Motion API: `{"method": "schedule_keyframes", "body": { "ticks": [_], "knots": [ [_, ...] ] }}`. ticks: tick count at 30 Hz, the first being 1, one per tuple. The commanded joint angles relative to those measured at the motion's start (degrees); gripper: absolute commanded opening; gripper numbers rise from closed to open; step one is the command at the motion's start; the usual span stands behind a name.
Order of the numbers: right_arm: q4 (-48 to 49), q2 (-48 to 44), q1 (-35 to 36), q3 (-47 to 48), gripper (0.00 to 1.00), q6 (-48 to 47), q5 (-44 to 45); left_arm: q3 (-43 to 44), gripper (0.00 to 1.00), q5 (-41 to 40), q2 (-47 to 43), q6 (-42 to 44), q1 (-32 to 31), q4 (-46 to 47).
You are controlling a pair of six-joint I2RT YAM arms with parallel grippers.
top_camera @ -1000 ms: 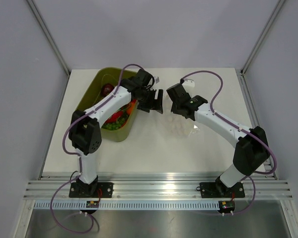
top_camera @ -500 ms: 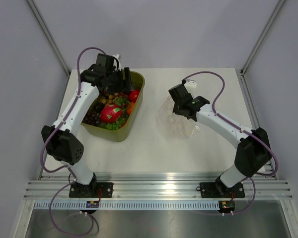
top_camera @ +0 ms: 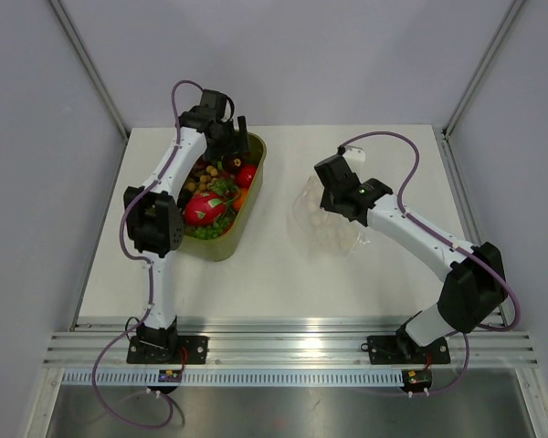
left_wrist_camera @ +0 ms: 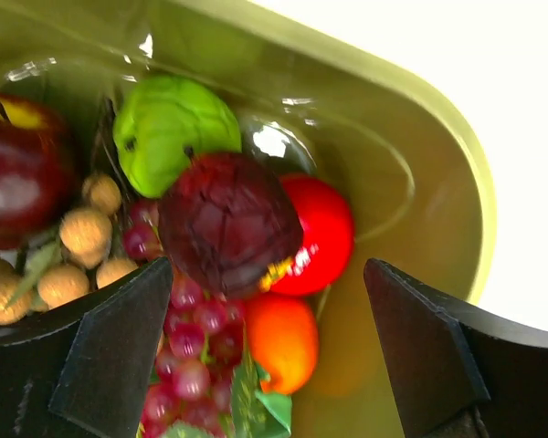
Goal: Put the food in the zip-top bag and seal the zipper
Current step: Pick up the fake fruit from the bin, then place the fake fruit in the zipper food storage bag.
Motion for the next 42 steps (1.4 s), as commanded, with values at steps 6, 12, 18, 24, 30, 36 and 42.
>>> {"method": "schedule_keyframes", "body": {
  "ticks": [6,12,18,24,30,36,42],
  "knots": [
    [-0.7,-0.49,-0.26,1.98,0.0,-0.24,-0.07,2.59,0.88,-4.85,3.98,0.78,0.81,0.78],
    [-0.7,-0.14,-0.26,2.33,0.0,-0.32,0.1,1.28,0.72,-4.15,4.07,1.39,0.81,1.48],
    [-0.97,-0.32,-0.26,2.51,0.0,-0.24,0.1,-0.39,0.42,-4.32,-0.4,1.66,0.81,1.92],
    [-0.97,-1.02,-0.26,2.16,0.0,-0.32,0.28,-6.7,0.15,-3.27,-10.94,1.31,0.81,4.2],
    [0.0,-0.14,-0.35,3.56,0.0,-0.24,-1.39,-17.08,0.06,7.7,-23.25,0.87,0.81,7.8],
    [2.37,5.3,-0.17,9.18,0.0,0.2,-6.57,-26.4,0.02,25.36,-29.32,-2.2,0.37,13.16],
    [3.08,8.03,0.44,12.97,0.0,1.26,-9.12,-31.15,0.02,34.96,-30.82,-5.19,-4.19,18.78]
  ]
}}
